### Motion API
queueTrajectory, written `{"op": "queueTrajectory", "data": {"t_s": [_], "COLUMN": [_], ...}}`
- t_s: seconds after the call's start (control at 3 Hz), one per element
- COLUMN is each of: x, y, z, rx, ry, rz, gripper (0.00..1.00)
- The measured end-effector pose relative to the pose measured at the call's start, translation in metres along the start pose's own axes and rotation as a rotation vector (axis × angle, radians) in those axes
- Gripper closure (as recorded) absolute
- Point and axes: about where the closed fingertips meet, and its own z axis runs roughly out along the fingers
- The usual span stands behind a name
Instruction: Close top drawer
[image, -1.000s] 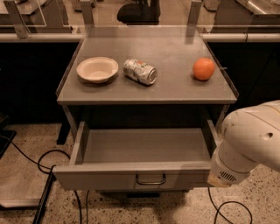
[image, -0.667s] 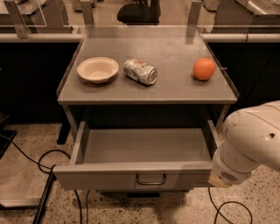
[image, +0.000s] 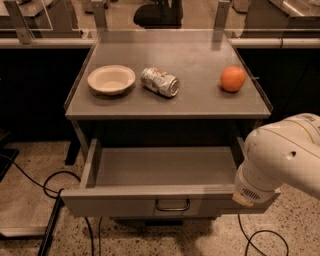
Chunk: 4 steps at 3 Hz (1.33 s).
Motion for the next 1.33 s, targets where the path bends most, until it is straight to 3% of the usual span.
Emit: {"op": "queueTrajectory", "data": {"t_s": [0.33, 1.0, 1.33], "x": [-0.017, -0.021, -0.034], "y": [-0.02, -0.019, -0.035], "z": [0.013, 0.028, 0.039], "rx": [0.054, 0.069, 0.115], "ry": [-0.005, 0.009, 0.009], "rz": [0.046, 0.055, 0.075], "gripper": [1.0, 1.0, 1.0]}}
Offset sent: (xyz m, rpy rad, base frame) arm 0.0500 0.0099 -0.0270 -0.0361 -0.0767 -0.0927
